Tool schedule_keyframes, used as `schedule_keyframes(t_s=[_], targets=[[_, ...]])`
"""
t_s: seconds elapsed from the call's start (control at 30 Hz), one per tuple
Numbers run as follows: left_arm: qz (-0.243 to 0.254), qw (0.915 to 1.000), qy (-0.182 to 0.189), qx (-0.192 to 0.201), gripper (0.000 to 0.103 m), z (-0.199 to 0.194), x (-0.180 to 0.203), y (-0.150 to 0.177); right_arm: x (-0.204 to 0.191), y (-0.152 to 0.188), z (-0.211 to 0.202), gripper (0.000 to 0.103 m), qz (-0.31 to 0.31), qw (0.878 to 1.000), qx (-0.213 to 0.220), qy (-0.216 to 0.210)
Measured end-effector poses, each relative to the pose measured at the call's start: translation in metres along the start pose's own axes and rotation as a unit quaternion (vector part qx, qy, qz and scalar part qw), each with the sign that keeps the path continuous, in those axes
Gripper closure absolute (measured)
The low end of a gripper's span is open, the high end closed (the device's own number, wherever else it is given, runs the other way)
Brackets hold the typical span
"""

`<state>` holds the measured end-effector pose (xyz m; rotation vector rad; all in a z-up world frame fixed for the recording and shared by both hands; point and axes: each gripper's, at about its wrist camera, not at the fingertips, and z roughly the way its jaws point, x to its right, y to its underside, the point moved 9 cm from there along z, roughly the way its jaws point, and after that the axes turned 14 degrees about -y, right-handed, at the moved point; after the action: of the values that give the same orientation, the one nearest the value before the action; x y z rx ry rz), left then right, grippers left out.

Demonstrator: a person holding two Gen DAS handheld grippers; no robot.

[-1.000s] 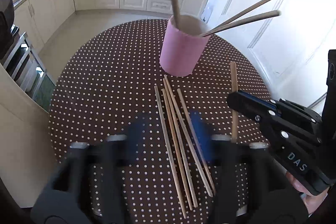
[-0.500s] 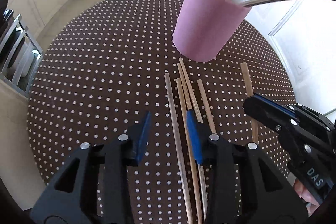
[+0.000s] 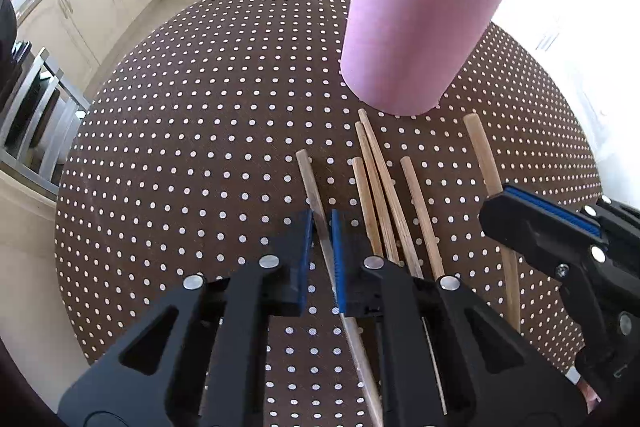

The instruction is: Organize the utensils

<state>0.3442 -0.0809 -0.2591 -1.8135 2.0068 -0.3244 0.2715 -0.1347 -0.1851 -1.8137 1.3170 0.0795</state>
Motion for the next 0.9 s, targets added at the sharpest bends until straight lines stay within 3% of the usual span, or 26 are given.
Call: schedule_keyframes(t_s=[0.13,0.33,0.57,0.9], targets=[[-0.019,0.9995,0.024,0.005,0.097,-0.01,-0.014,0.005,-0.007,0.0,-0.005,0.098,-0.005,1.0,0.004,-0.003],[-0.031,0.9967,0.038,0.065,0.097,-0.064,-0.038,-0.001,-0.022,-0.003,-0.021,0.098,-0.022,0.999,0.022,-0.01],[-0.053,0.9869,0.05,0.144,0.097,-0.136,-0.062,-0.005,-0.054,-0.018,-0.051,0.098,-0.053,0.996,0.067,-0.016],[-0.061,0.9723,0.06,0.217,0.097,-0.2,-0.064,0.004,-0.086,-0.023,-0.084,0.098,-0.086,0.988,0.128,-0.023]])
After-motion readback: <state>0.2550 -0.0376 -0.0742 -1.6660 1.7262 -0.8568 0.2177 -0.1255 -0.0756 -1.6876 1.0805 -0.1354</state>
